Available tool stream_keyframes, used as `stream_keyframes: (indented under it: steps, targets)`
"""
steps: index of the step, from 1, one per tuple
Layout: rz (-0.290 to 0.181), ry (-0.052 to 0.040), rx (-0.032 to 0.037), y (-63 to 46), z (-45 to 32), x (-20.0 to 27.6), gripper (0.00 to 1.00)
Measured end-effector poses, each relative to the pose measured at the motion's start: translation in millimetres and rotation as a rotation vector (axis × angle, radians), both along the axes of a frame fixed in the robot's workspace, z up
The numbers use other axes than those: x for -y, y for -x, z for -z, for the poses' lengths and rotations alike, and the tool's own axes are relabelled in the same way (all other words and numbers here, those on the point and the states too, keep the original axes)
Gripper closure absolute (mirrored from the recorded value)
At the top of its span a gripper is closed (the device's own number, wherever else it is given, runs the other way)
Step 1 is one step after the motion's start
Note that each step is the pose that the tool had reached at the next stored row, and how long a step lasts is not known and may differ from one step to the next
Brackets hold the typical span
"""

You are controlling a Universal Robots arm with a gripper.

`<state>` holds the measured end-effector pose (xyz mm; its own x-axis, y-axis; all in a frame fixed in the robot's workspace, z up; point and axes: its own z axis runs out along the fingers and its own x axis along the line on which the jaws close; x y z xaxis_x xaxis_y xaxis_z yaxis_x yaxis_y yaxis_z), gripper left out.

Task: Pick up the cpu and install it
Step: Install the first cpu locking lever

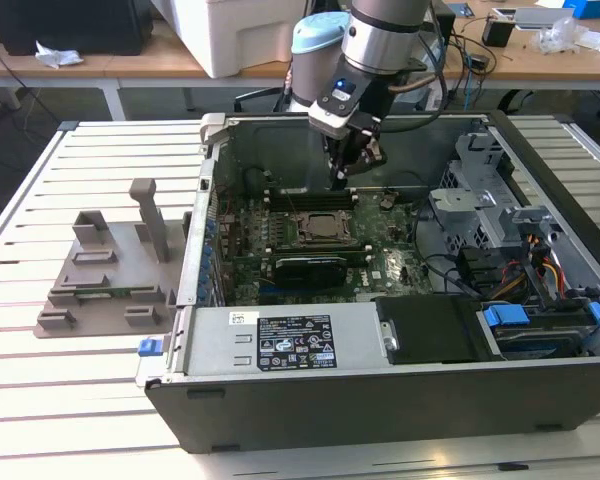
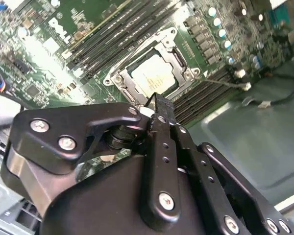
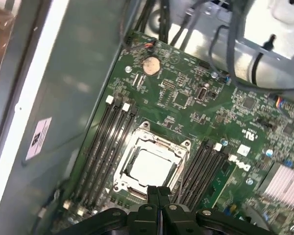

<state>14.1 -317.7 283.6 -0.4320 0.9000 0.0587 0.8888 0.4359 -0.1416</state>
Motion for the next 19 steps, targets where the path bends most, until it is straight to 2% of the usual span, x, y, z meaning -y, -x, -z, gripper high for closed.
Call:
stream_keyframes:
  steps: [5,8,15,16,17,18,19]
  targets:
    - [-0.111,0.0000,0.0000,0.0,0.0,0.0,0.89]
    - [-0.228,0.0000,0.0000,0.0,0.0,0.0,0.89]
    - [-0.451,-0.0009,0.0002,0.0,0.0,0.0,0.89]
    - [-0.478,-0.0055,0.0011,0.0,-0.1,0.1,0.89]
    - [-0.489,-0.0155,0.0038,-0.1,0.0,0.0,0.89]
    - [-0.500,-0.0302,0.0073,-0.1,0.0,0.0,0.89]
    - [-0.527,-0.0516,0.0123,-0.1,0.0,0.0,0.89]
